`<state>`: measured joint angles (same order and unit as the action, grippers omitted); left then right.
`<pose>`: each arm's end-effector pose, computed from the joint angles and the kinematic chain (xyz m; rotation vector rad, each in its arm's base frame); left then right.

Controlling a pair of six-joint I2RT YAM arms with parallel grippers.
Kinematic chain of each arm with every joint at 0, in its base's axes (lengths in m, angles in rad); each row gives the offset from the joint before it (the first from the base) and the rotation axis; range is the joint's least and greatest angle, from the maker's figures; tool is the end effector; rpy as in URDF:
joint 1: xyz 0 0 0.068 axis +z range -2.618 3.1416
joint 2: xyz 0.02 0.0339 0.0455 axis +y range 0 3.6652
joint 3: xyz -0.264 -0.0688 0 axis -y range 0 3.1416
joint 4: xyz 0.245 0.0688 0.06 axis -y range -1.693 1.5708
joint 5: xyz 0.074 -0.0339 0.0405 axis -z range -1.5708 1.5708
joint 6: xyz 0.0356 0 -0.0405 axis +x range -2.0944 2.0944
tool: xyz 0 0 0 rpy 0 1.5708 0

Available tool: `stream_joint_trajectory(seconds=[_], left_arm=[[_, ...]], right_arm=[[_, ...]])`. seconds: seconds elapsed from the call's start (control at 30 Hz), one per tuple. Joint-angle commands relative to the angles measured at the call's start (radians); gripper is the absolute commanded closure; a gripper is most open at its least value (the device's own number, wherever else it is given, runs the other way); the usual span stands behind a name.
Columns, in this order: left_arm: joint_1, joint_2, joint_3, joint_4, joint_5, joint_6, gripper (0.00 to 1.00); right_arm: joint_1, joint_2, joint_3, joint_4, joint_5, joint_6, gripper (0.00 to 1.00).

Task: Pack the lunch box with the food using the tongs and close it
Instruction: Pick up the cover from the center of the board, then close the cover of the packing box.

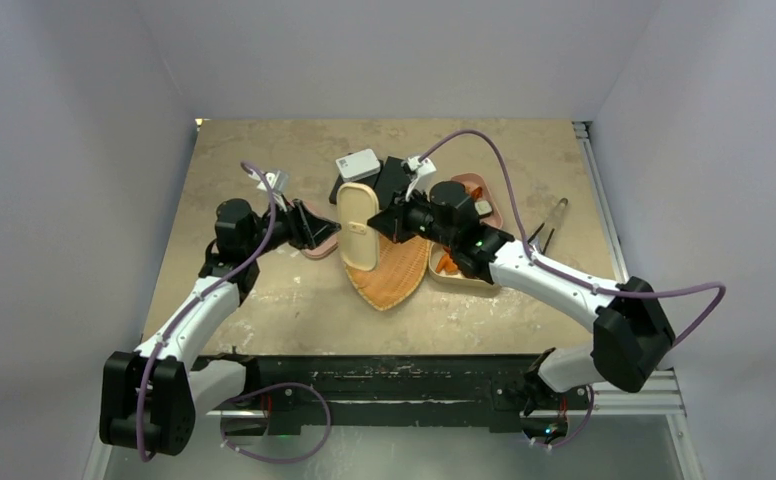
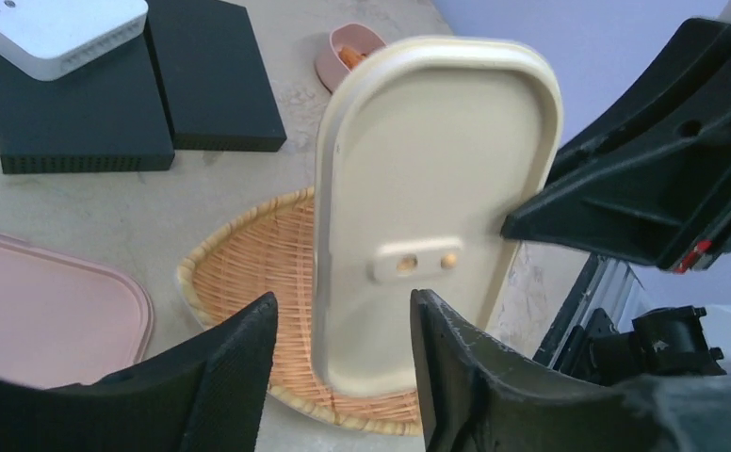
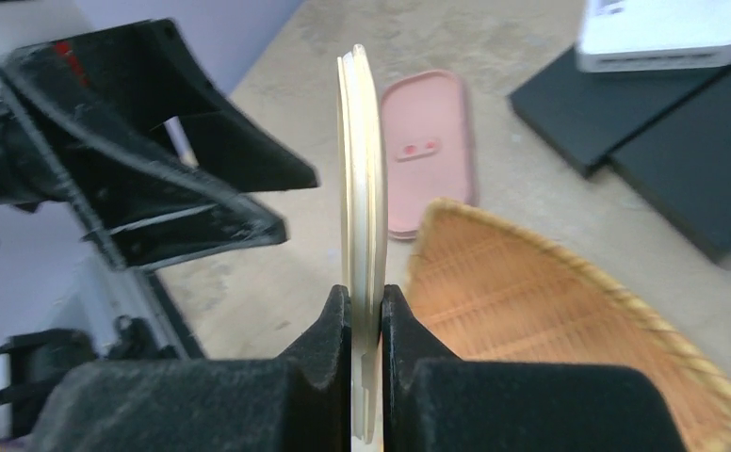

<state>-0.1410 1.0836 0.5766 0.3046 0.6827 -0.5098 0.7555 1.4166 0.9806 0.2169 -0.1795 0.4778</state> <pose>0.2337 -0.0559 0.2598 0.1807 1.8448 -1.0636 0.2383 0.2332 0.3016 -0.4000 1.8686 1.0237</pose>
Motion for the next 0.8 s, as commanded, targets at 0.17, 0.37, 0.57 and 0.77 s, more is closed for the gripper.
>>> stream_joint_trajectory(seconds=[0.17, 0.37, 0.57, 0.77], left_arm=[[-0.011, -0.043, 0.075, -0.130, -0.125, 0.032, 0.26], [-0.034, -0.011, 0.179, -0.045, -0.146, -0.326, 0.26], [-0.159, 0.047, 0.282, -0.001, -0.251, -0.591, 0.26], [-0.244, 0.184, 0.342, 0.011, -0.234, -0.649, 0.25]], right_arm=[[0.013, -0.197, 0.094, -0.308, 0.485, -0.420, 1.00], [0.138, -0.235, 0.015, -0.317, 0.968, -0.546, 1.00], [0.276, -0.185, -0.048, -0.209, 1.236, -0.638, 1.00], [0.382, -0.147, -0.092, -0.087, 1.319, -0.715, 1.00]])
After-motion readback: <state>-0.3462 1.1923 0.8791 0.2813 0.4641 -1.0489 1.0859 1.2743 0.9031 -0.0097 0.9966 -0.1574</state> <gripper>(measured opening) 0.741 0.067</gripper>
